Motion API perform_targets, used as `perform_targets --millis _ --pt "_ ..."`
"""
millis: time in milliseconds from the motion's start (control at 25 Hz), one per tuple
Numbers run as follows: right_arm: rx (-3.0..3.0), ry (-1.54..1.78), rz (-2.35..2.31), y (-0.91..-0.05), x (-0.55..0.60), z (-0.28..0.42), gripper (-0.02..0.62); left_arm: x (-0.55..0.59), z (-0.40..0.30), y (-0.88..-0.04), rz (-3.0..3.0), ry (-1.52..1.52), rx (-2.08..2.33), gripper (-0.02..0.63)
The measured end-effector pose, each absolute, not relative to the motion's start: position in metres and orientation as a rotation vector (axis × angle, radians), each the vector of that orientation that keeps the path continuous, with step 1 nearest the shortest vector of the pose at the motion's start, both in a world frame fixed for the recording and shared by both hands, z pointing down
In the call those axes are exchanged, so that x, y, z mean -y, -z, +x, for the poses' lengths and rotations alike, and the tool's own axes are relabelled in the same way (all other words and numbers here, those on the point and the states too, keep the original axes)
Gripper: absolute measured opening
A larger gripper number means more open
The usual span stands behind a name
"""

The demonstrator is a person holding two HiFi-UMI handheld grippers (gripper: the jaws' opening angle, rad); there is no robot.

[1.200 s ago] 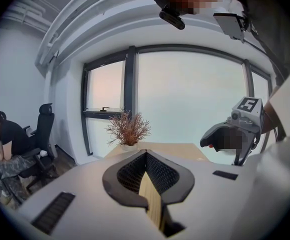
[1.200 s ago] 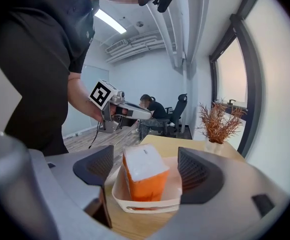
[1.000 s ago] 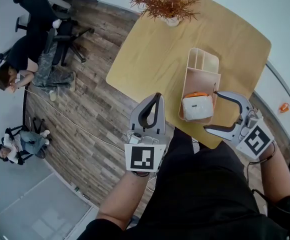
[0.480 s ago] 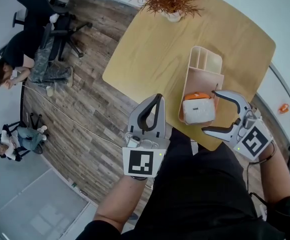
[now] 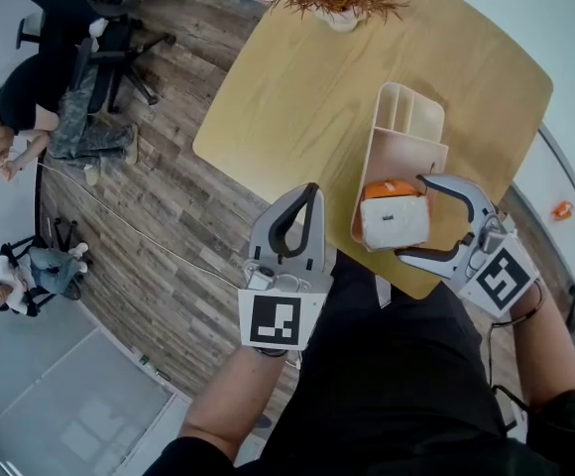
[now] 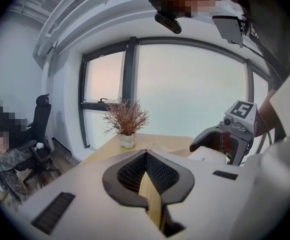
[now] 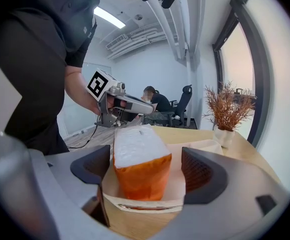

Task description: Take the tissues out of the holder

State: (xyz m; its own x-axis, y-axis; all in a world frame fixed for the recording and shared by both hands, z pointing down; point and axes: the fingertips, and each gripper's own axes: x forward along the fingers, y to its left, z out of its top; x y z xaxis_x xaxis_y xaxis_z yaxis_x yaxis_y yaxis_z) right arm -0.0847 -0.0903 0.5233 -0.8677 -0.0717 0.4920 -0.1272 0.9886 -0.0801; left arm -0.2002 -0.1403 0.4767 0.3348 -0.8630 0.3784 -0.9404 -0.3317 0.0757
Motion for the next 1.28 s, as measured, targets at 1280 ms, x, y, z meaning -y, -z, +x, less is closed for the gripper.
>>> perform_targets --millis 1280 --pt "2.58 -0.066 0.102 -0.539 0.093 -0.101 0.299 0.15 -0.202 -0.488 2.329 -0.42 1.595 0.005"
